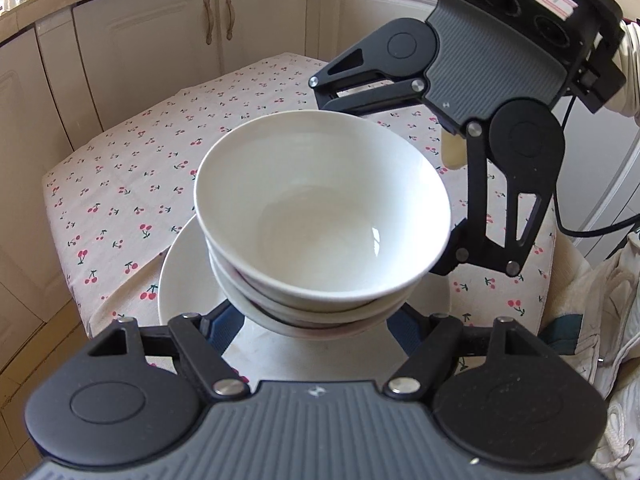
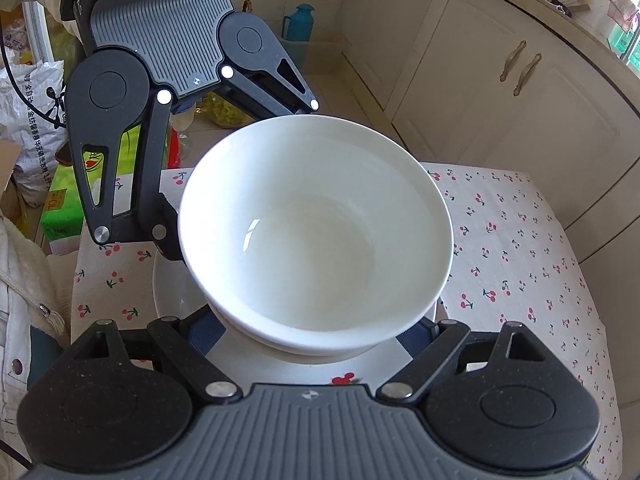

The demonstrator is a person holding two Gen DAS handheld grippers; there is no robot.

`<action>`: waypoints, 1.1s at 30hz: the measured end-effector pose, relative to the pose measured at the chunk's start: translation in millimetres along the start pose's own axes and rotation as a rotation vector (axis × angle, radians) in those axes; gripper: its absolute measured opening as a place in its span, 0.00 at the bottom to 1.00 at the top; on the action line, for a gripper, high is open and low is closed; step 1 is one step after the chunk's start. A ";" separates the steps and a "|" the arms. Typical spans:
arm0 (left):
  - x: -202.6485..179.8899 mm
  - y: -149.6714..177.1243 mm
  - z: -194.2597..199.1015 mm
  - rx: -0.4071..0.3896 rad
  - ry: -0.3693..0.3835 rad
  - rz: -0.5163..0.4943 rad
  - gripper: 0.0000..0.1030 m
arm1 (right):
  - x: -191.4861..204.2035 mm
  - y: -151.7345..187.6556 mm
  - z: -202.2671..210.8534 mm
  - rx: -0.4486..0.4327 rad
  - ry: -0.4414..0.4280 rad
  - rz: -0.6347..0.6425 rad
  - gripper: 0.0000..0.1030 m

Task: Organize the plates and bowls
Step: 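Carry the bowl stack with both grippers onto the plate stack and lower it, then open both grippers and pull them back from the stacked dishes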

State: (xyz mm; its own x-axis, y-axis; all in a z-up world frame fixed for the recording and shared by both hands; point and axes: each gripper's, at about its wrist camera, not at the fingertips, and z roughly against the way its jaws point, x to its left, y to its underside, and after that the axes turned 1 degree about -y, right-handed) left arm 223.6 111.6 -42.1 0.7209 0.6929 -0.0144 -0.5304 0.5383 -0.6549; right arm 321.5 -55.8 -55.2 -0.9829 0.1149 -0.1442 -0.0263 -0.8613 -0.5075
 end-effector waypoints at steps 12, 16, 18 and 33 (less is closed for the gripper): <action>-1.4 2.3 2.9 -0.011 -0.002 0.009 0.75 | 0.3 3.8 3.7 -0.002 -0.013 -0.027 0.89; 0.4 2.6 2.2 -0.017 -0.003 0.024 0.76 | -4.3 5.6 2.1 -0.003 -0.019 -0.045 0.90; 0.2 3.7 2.6 -0.022 -0.008 0.034 0.76 | -5.5 5.6 0.8 -0.005 -0.010 -0.054 0.91; -48.4 10.8 38.8 -0.137 -0.190 0.013 0.96 | 29.1 9.8 34.9 -0.061 0.114 -0.046 1.00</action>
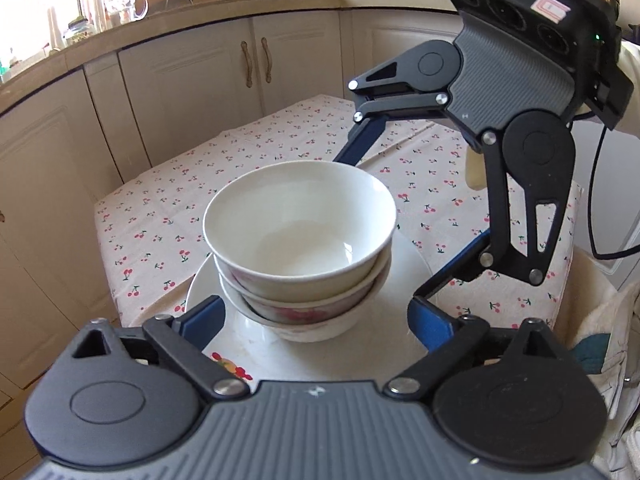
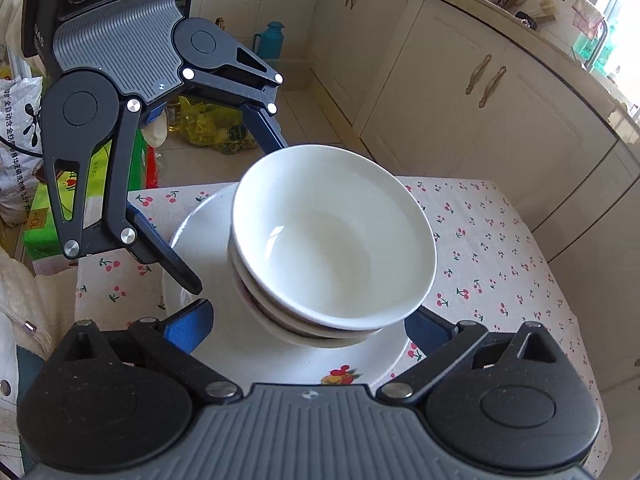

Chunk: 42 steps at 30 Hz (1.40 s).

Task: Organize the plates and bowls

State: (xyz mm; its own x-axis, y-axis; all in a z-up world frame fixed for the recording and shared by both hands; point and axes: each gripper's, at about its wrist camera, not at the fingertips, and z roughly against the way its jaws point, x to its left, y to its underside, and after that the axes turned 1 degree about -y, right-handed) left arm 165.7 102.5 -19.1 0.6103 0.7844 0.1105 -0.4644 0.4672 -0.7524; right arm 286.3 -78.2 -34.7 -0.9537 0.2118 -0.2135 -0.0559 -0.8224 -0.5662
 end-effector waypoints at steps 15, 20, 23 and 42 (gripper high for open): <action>-100.6 3.9 71.1 -0.196 -0.360 0.199 0.99 | 54.4 39.7 85.2 -0.049 0.490 -0.531 1.00; -125.2 -0.5 90.9 -0.214 -0.463 0.359 0.99 | 78.7 56.9 104.5 -0.088 0.569 -0.726 1.00; -131.2 0.9 97.6 -0.205 -0.465 0.453 0.99 | 95.8 62.1 118.5 -0.126 0.593 -0.797 1.00; -152.1 3.6 120.0 -0.266 -0.505 0.531 0.99 | 134.2 62.8 149.8 -0.243 0.684 -0.841 1.00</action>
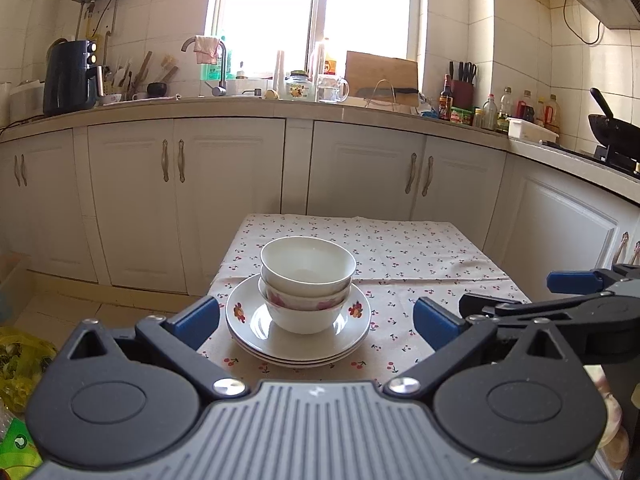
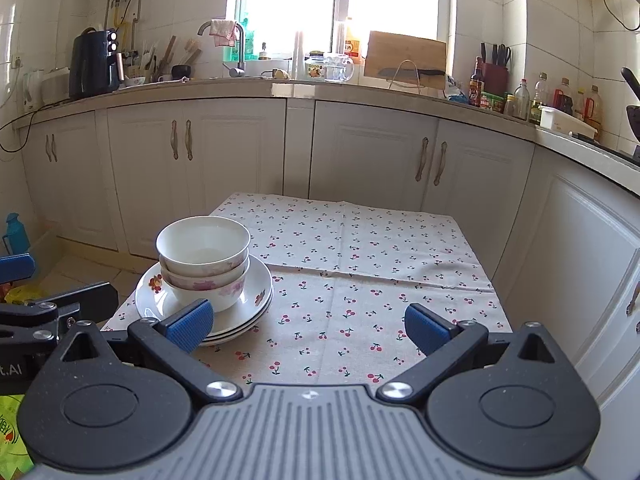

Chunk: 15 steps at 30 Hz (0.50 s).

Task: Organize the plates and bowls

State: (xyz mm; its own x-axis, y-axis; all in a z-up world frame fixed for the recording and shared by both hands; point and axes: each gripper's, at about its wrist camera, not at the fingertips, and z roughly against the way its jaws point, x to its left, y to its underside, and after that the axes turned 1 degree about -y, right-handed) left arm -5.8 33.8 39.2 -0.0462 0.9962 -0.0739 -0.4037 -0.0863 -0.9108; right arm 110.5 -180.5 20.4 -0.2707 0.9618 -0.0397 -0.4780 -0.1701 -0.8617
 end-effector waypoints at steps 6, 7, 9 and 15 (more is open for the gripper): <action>2.5 1.5 0.3 0.004 0.007 0.015 0.99 | 2.4 0.2 1.4 -0.004 0.007 0.003 1.00; 2.4 1.6 0.4 0.004 0.006 0.015 0.99 | 2.8 0.3 1.6 -0.005 0.009 0.004 1.00; 1.8 2.7 1.0 0.003 0.004 0.017 0.99 | 3.4 0.5 2.3 -0.007 0.012 0.005 1.00; 3.0 3.2 1.1 0.006 0.011 0.026 0.99 | 4.5 1.2 3.8 -0.012 0.019 0.008 1.00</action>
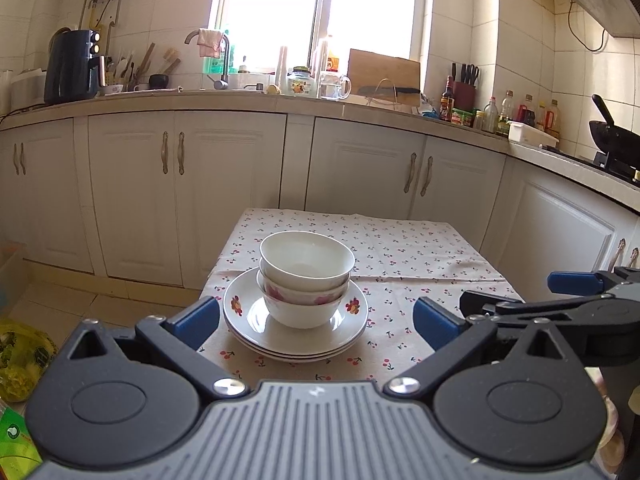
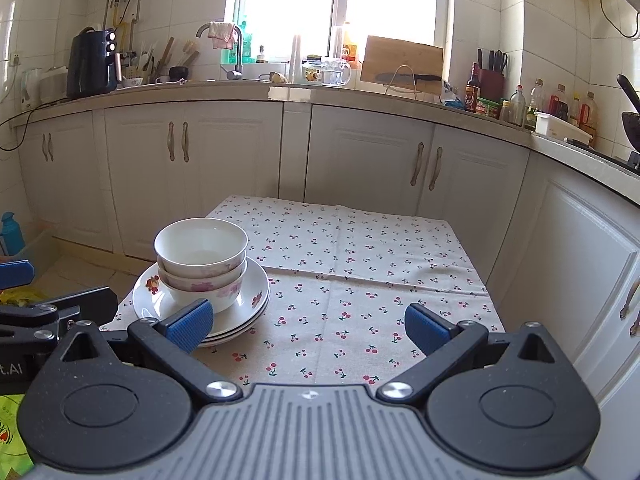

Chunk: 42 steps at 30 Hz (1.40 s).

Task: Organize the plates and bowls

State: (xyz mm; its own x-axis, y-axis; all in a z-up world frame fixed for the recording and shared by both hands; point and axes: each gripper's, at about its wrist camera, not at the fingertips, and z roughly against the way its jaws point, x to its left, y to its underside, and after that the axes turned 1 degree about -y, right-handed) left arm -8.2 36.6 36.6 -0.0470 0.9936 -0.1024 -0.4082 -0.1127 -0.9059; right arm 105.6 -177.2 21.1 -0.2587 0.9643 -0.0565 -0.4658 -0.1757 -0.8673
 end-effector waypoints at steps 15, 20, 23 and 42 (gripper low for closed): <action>0.3 0.1 1.5 -0.003 0.002 0.011 0.99 | 1.3 1.0 4.9 -0.017 0.014 -0.003 1.00; 0.8 0.3 1.5 -0.002 0.005 0.014 0.99 | 1.2 0.7 5.1 -0.017 0.018 -0.003 1.00; 0.2 0.8 1.6 0.000 0.004 0.016 0.99 | 1.4 0.9 5.0 -0.015 0.019 -0.004 1.00; 0.5 1.5 1.2 0.003 0.003 0.022 0.99 | 3.1 0.6 4.4 -0.019 0.035 0.001 1.00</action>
State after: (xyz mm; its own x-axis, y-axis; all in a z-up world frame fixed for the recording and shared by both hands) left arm -10.0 36.9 35.6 -0.0531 0.9909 -0.1236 -0.4100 -0.1345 -0.9021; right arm 100.7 -175.1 22.6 -0.2294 0.9705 -0.0745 -0.4493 -0.1735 -0.8764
